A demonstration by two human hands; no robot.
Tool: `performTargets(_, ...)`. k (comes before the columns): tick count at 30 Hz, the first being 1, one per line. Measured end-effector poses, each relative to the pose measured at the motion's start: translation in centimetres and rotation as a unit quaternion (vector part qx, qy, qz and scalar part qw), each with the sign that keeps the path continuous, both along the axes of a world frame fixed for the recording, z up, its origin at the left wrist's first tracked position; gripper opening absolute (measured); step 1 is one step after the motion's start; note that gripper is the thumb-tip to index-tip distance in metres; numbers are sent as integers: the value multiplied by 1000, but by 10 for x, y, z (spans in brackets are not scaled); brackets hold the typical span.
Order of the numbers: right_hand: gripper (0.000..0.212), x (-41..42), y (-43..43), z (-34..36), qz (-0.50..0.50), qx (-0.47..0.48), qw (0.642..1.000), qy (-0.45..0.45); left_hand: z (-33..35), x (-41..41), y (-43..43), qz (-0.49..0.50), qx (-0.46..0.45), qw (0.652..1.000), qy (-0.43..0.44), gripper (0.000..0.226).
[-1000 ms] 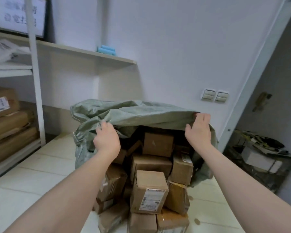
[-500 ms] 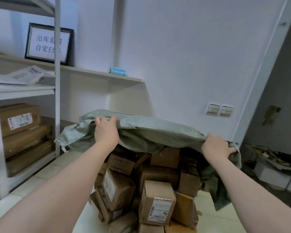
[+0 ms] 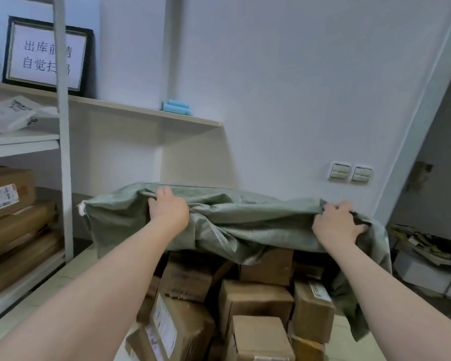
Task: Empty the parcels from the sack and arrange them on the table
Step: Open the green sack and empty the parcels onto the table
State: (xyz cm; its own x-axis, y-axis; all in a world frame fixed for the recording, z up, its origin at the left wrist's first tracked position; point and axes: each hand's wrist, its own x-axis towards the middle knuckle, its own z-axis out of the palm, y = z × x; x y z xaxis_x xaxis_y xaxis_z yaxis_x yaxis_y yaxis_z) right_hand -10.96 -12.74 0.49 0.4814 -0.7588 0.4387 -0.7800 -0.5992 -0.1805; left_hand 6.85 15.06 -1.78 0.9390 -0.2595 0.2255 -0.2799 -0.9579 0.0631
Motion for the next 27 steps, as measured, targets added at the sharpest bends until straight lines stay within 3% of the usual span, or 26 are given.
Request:
performTargets(2, 51, 28, -7, 5, 44, -4, 998, 35, 7, 35, -8, 6, -25, 998, -60, 36)
performTargets(5, 63, 73, -24, 8, 92, -26, 991, 90, 4, 97, -21, 12, -61, 995, -77, 34)
performTargets(10, 70, 150, -58, -18, 125, 46, 974, 185, -39, 169, -44, -29, -123, 992, 0, 35)
performTargets(13, 100, 181, -74, -56, 161, 142, 960, 182, -84, 196, -56, -46, -152, 984, 85, 42)
performTargets(17, 57, 193, -69, -82, 202, 257, 928, 176, -129, 216, -74, -65, -223, 945, 230, 53)
performTargets(21, 36, 192, -73, -82, 248, 286, 912, 158, -158, 227, -78, -108, -332, 882, 315, 60)
performTargets(23, 29, 189, -71, -83, 250, 294, 913, 131, -156, 227, -77, -66, -314, 902, 288, 60)
performTargets(25, 39, 185, -68, -84, 258, 265, 922, 116, -139, 218, -75, -21, -300, 932, 202, 53)
performTargets(27, 42, 178, -70, -86, 251, 223, 936, 105, -117, 204, -76, -30, -347, 933, 96, 41)
